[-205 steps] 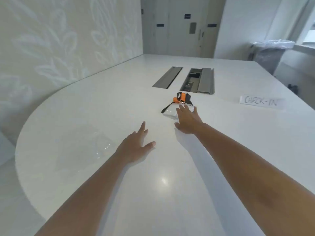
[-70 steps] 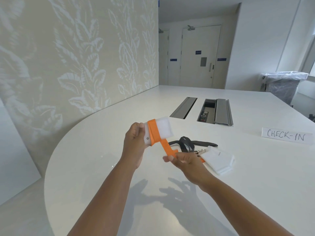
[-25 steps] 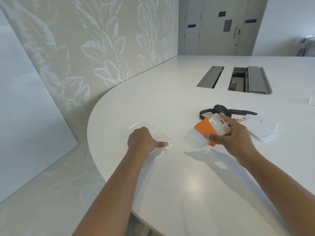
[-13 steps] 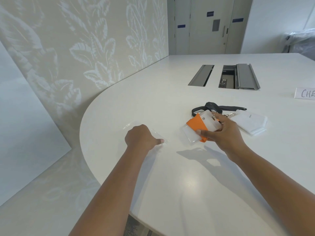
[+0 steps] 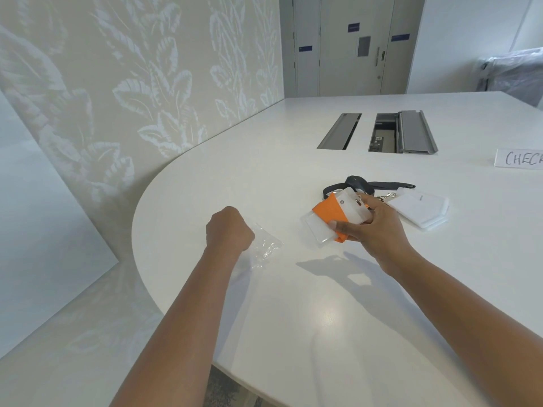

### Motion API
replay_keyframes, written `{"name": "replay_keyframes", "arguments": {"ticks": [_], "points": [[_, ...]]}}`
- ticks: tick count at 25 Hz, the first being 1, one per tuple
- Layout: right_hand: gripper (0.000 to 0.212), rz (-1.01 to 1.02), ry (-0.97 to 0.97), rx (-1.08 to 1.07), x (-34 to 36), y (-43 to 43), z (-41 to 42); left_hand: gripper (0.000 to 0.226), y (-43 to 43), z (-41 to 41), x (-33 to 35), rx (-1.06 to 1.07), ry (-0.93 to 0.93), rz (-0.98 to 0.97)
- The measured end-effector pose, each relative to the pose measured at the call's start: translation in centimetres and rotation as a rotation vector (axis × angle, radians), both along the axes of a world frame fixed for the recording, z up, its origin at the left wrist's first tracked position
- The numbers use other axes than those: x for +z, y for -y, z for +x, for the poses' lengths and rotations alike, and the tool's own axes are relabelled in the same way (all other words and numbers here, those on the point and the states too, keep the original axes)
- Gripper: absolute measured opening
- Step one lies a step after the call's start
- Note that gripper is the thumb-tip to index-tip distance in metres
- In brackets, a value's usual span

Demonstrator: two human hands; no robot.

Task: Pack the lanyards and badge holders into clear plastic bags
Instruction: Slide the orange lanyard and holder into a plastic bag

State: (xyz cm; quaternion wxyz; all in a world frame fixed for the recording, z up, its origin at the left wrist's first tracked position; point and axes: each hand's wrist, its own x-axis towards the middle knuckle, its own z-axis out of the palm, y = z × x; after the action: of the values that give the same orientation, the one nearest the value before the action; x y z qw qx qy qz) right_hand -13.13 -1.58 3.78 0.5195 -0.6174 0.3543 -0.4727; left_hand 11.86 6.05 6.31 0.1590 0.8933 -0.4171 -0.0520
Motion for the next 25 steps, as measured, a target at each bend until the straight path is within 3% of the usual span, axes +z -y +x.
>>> {"name": "replay_keyframes", "arguments": {"ticks": [2, 7, 11, 14, 17, 25], "points": [[0.051, 0.019, 0.004, -0.007, -0.3, 0.2, 0.1, 0.019, 0.2, -0.2, 0.5, 0.0, -0.043, -0.08], [0.058, 0.079, 0.091, -0.017, 0.0, 0.1, 0.0, 0.017, 0.3, -2.0, 1.5, -0.117, -0.219, -0.534], [0.053, 0.055, 0.173, -0.034, 0.7, -0.4, 0.0, 0.014, 1.0, -3.8, 1.5, -0.175, -0.3, -0.785], [0.042, 0.037, 0.218, -0.089, 1.1, -0.6, -0.1, 0.008, 2.4, -5.7, 0.6, -0.28, -0.202, -0.95], [0.033, 0.034, 0.246, -0.18, 1.4, -0.3, -0.5, 0.005, 4.2, -7.6, -1.2, -0.364, -0.068, -1.016], [0.037, 0.105, 0.17, -0.315, 1.1, 0.9, -0.8, 0.01, 6.9, -10.0, -4.1, -0.467, 0.02, -1.089]]}}
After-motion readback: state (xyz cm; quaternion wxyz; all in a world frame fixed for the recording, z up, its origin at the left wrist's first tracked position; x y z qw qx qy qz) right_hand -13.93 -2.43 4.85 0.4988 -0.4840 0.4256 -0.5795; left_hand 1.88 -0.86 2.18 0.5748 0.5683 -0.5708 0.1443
